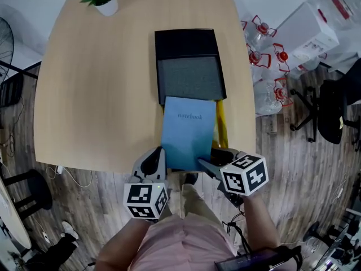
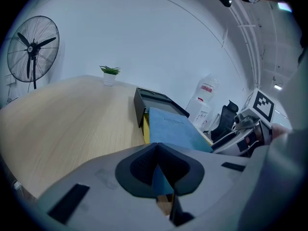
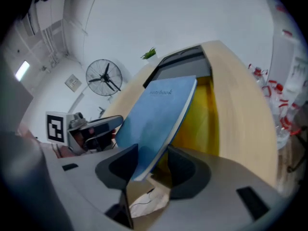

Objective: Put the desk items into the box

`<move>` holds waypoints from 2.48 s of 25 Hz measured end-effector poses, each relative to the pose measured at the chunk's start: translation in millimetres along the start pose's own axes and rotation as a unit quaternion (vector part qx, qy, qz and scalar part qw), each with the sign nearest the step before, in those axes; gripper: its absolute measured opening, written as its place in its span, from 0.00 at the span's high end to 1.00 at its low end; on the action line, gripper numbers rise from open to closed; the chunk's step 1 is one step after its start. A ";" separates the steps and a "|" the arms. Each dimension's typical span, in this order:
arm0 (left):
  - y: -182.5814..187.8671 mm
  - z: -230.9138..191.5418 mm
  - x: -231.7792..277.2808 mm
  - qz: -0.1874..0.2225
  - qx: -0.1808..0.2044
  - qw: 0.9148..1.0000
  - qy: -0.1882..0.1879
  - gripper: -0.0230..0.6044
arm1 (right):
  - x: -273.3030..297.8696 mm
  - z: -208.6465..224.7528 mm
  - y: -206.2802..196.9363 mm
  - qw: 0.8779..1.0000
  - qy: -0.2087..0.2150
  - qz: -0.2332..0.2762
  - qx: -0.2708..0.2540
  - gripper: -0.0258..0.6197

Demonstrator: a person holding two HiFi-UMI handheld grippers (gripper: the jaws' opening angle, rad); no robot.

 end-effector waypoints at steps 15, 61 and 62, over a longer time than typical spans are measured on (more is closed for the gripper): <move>1.2 -10.7 -4.3 -0.001 0.004 1.000 0.025 0.95 | -0.8 -11.4 -9.4 0.991 0.089 0.048 0.084 0.93; -25.0 -15.3 -26.8 -0.025 0.061 0.996 0.054 0.95 | -37.3 -7.9 -53.8 0.994 0.002 0.097 0.039 0.90; -27.6 -13.3 -26.2 -0.026 0.061 0.996 0.052 0.95 | -37.6 -8.1 -55.5 0.995 0.002 0.097 0.038 0.90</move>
Point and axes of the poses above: the fingertips, and each gripper's own axes: x forward along the fingers, z to its right, y out of its top, the point moved 6 cm from there along -x, backward along the fingers, and after that the axes turned 2 degrees about -z, right-handed, at the moved point
